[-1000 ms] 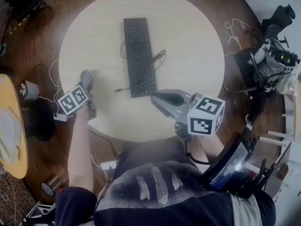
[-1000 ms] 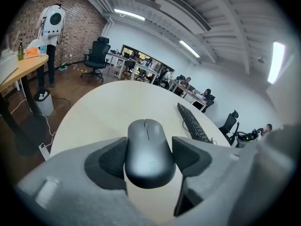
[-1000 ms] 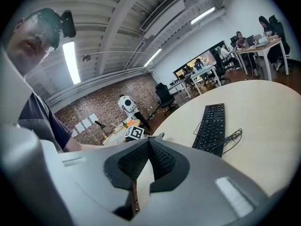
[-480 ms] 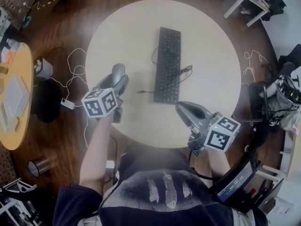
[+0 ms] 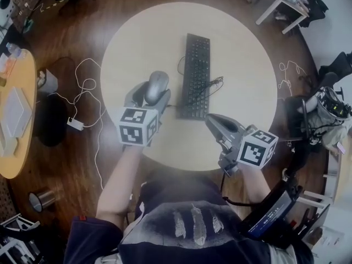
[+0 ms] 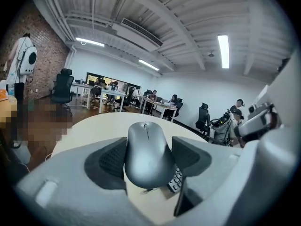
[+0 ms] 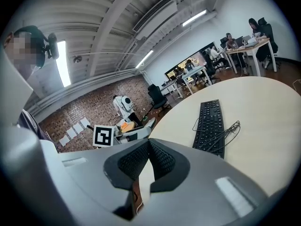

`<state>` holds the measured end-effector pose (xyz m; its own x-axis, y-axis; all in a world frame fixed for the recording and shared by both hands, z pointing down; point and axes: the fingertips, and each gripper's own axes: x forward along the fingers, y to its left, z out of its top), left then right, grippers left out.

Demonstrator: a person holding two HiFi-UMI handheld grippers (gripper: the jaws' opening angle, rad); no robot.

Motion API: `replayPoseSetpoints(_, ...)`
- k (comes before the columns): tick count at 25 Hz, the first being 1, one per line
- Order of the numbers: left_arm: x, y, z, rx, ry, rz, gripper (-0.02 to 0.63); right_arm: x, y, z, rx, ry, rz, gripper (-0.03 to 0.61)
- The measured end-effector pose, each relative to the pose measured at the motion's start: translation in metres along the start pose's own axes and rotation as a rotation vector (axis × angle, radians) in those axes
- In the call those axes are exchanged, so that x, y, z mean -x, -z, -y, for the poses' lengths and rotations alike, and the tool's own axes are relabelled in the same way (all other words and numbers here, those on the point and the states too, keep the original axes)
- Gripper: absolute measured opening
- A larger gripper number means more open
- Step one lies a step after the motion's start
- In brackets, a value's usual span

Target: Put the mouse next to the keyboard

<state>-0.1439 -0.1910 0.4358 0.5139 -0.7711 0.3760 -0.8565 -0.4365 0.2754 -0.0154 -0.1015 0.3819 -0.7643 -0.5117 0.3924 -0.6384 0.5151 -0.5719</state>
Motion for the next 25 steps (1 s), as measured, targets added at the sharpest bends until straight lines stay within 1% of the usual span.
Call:
replayPoseSetpoints(2,-0.002,0.001,0.013,-0.018,0.020,-0.002,0.307,-0.003,-0.004,-0.001,0.004,-0.015,0.002,0.002)
replayPoseSetpoints(4,-0.003,0.002,0.028,-0.057,0.047,-0.006,0.307,-0.005,-0.009,0.000,0.004,-0.031,0.010,0.009)
replayPoseSetpoints(5,-0.004,0.002,0.037,-0.088,0.061,-0.010,0.307,-0.006,-0.011,0.000,0.001,-0.040,0.016,0.031)
replayPoseSetpoints(7,-0.004,0.003,0.052,-0.137,0.079,-0.020,0.307,-0.009,-0.012,0.002,-0.011,-0.058,0.024,0.049)
replayPoseSetpoints(9,-0.004,0.003,0.065,-0.150,0.081,-0.027,0.307,-0.011,-0.010,0.008,-0.034,-0.074,0.022,0.074)
replayPoseSetpoints(11,-0.006,0.000,0.081,-0.172,0.074,-0.029,0.307,-0.010,-0.010,0.014,-0.073,-0.102,0.018,0.088)
replayPoseSetpoints(14,-0.010,-0.006,0.106,-0.241,0.054,-0.016,0.307,-0.007,-0.013,0.022,-0.152,-0.160,0.016,0.131)
replayPoseSetpoints(16,-0.015,-0.007,0.124,-0.273,0.046,-0.008,0.307,-0.003,-0.017,0.029,-0.208,-0.199,0.018,0.143)
replayPoseSetpoints(20,-0.028,-0.003,0.162,-0.304,0.054,-0.018,0.307,0.006,-0.019,0.047,-0.302,-0.271,-0.004,0.177)
replayPoseSetpoints(22,-0.034,0.001,0.176,-0.304,0.050,-0.024,0.305,0.009,-0.017,0.055,-0.348,-0.301,-0.019,0.199)
replayPoseSetpoints(25,-0.041,0.006,0.193,-0.302,0.048,-0.032,0.305,0.015,-0.015,0.064,-0.381,-0.330,-0.035,0.206)
